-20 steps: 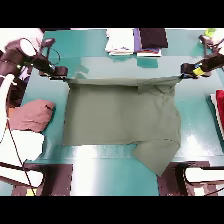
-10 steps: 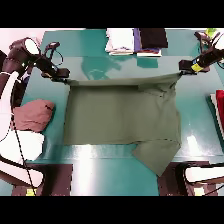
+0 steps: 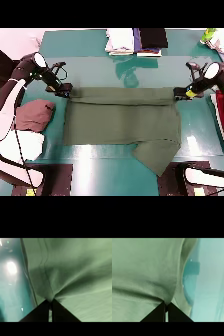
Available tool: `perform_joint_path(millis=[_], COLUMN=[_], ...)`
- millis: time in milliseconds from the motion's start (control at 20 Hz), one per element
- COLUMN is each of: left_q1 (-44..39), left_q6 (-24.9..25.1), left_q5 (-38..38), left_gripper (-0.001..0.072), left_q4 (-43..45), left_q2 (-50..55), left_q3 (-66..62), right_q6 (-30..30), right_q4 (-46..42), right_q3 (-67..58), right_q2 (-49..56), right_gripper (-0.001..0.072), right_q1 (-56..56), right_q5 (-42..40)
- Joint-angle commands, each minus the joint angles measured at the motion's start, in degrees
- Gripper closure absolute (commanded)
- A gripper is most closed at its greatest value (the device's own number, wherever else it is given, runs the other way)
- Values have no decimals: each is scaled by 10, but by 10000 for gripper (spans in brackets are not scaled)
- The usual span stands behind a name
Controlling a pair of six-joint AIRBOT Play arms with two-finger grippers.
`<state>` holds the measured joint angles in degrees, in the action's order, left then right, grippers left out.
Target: Fold the shirts.
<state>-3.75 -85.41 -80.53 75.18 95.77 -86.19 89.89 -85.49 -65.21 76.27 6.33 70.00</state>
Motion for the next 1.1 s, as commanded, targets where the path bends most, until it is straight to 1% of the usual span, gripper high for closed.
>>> perform_joint_path(millis=[0, 50, 100, 150, 200, 250, 350, 500, 600, 800, 950, 1050], left_q1=[0, 0, 0, 0, 0, 0, 0, 0, 0, -32, -68, -92], left_q6=[-1, -1, -1, -2, -5, -14, -14, -27, -35, -81, -129, -141], left_q5=[3, 0, -2, -5, -8, -14, -19, -20, -16, 22, 43, 66], left_gripper=[677, 676, 673, 466, 245, 240, 240, 240, 240, 240, 239, 239], left_q4=[-8, -8, -8, -8, -7, -4, 11, 50, 52, 53, 51, 38], left_q2=[0, 0, 0, 0, 0, -4, -35, -127, -207, -342, -399, -405], left_q3=[24, 24, 23, 23, 22, 21, 21, 64, 145, 348, 471, 516], right_q6=[13, 14, 17, 21, 21, 20, 20, 20, 20, 20, 20, 20], right_q4=[4, 5, 5, 5, 5, 5, 4, 5, 5, 6, 6, 8], right_q3=[67, 70, 70, 65, 54, 37, -1, -17, -6, 27, 61, 79], right_q2=[-15, -15, -15, -15, -15, -15, -24, -85, -132, -192, -209, -213], right_gripper=[691, 689, 654, 436, 337, 336, 336, 336, 335, 335, 335, 335], right_q1=[-2, -2, -2, -2, -2, -1, -1, -1, -1, -1, -1, -1], right_q5=[-31, -32, -32, -31, -23, -7, 37, 73, 73, 50, 45, 45])
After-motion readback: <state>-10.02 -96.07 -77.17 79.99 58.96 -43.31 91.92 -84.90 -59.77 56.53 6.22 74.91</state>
